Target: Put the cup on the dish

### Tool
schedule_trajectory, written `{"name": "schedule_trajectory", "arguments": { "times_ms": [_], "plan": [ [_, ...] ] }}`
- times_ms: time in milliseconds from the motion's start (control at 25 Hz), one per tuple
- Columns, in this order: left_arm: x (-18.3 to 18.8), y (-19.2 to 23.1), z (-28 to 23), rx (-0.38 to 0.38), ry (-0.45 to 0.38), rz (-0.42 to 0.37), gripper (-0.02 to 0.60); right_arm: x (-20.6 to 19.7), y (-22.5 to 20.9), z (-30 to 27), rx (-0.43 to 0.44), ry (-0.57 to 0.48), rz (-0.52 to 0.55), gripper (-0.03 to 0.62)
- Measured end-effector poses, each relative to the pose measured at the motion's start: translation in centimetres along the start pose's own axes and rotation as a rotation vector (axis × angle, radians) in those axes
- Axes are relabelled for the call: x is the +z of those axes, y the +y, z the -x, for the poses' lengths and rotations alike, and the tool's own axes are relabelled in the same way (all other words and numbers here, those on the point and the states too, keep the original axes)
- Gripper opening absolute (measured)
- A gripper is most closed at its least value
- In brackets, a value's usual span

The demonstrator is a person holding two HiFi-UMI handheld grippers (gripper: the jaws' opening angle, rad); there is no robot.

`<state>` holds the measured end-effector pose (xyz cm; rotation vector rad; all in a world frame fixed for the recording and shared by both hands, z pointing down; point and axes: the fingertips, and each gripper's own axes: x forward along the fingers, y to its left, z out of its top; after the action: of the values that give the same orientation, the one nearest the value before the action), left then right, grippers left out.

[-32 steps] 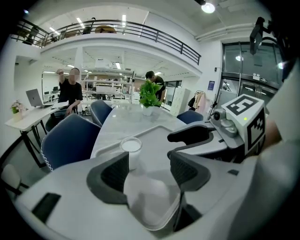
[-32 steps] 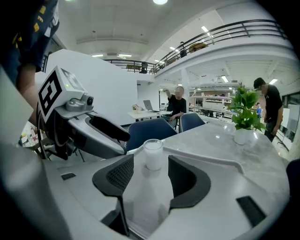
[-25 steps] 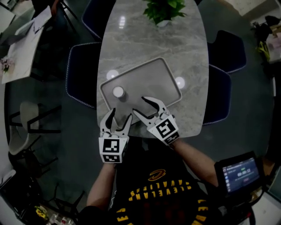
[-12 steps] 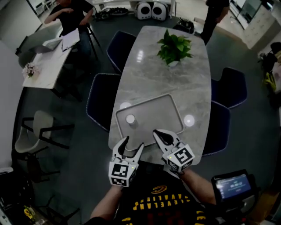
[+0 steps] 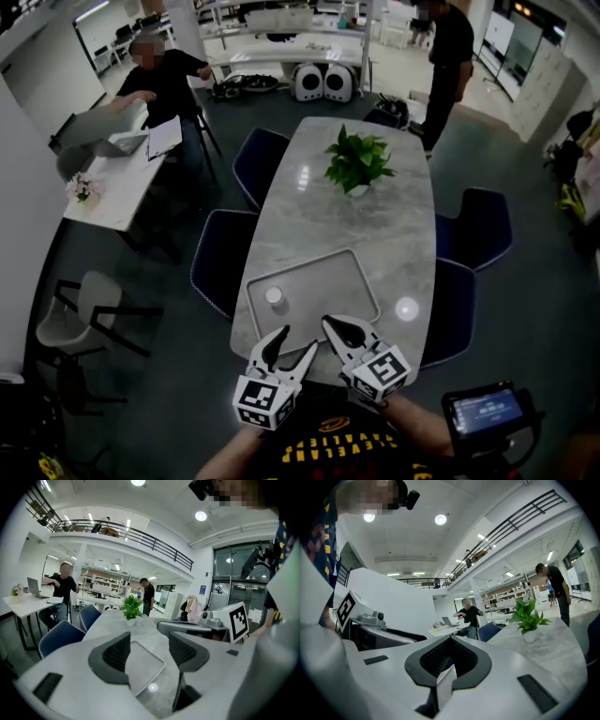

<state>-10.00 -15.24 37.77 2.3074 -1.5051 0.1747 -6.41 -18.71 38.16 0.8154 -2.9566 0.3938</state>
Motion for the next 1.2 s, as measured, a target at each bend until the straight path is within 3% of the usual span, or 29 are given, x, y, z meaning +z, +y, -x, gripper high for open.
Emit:
{"name": "schedule_trajectory", "arguments": {
  "times_ms": [600, 1200],
  "plan": [
    [3.0, -6.0, -1.0, -0.063, -0.090, -0.044, 0.261, 5.7, -2.1, 6.9, -0.082, -0.135, 0.047, 0.007],
    [3.2, -7.2, -2.4, -0.100, -0.088, -0.100, 0.261, 7.1, -1.1, 7.0, -0.048, -0.156, 0.119, 0.007]
  ]
}}
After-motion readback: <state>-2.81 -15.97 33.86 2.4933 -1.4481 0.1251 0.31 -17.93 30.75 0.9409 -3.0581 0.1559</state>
